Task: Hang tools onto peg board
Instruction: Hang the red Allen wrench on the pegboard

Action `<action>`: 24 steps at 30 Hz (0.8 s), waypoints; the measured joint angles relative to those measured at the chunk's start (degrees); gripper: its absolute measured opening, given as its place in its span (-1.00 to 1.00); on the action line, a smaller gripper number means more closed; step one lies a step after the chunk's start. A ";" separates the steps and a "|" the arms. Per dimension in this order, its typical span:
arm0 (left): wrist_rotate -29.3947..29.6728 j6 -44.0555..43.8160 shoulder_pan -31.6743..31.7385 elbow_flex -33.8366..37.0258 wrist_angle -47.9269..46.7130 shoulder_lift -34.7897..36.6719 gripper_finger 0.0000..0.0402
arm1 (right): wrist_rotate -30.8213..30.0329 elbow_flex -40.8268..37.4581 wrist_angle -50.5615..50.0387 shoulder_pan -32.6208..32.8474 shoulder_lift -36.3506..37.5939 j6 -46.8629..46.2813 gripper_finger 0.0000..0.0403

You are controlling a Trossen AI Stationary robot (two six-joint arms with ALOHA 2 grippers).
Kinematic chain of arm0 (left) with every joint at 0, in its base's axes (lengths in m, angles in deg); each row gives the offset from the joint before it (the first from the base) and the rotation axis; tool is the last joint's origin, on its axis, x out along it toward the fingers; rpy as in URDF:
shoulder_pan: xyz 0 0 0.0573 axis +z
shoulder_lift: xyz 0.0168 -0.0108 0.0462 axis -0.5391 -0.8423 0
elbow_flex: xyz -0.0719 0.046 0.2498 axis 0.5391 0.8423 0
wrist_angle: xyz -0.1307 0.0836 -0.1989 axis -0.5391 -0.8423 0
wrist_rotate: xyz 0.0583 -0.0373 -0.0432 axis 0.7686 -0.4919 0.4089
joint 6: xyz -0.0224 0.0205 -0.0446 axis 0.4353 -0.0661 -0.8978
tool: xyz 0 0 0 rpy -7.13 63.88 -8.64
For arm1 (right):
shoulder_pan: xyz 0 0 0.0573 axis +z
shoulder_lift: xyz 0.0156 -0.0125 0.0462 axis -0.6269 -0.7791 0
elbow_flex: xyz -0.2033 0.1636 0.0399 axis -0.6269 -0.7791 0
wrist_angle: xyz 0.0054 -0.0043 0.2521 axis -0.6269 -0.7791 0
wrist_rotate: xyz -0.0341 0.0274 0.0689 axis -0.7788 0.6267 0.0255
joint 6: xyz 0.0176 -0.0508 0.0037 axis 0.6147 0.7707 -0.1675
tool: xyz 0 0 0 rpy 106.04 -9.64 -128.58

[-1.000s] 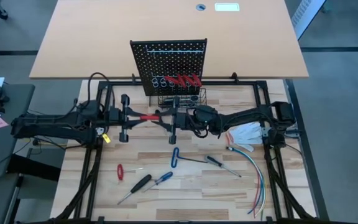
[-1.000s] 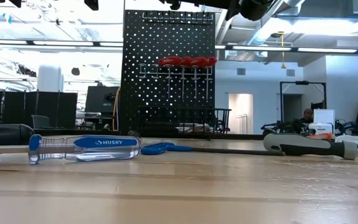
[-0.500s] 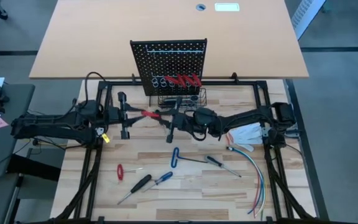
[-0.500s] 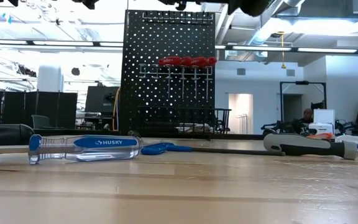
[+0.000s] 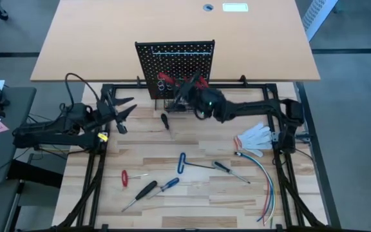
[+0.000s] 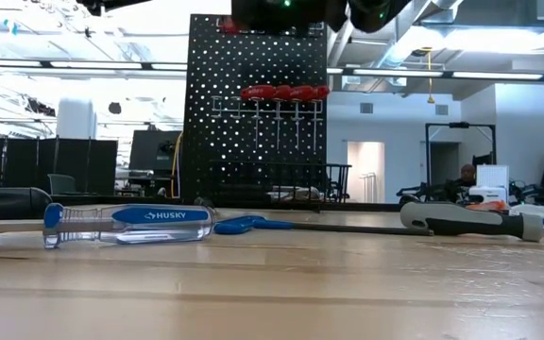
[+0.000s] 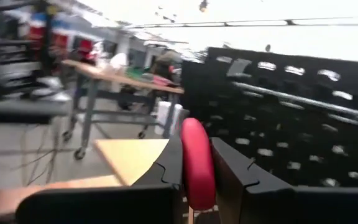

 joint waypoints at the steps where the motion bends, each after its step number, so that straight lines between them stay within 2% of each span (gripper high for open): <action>1: 0.01 -0.26 0.01 0.00 -0.39 0.46 -0.37 | 0.02 -0.01 0.61 -0.87 0.00 -0.81 -0.75; 12: -0.22 -0.46 0.00 0.00 -0.58 0.60 -0.37 | 3.19 0.08 4.57 -3.32 -1.52 -4.67 -0.75; 18: -0.64 -0.64 0.00 0.00 -0.41 0.60 -0.37 | 2.22 0.62 6.04 -3.52 -5.48 -2.72 -0.75; 24: -0.88 -0.65 -0.02 0.00 -0.63 0.60 -0.37 | -0.23 0.96 6.43 -3.76 -6.08 -0.40 -0.75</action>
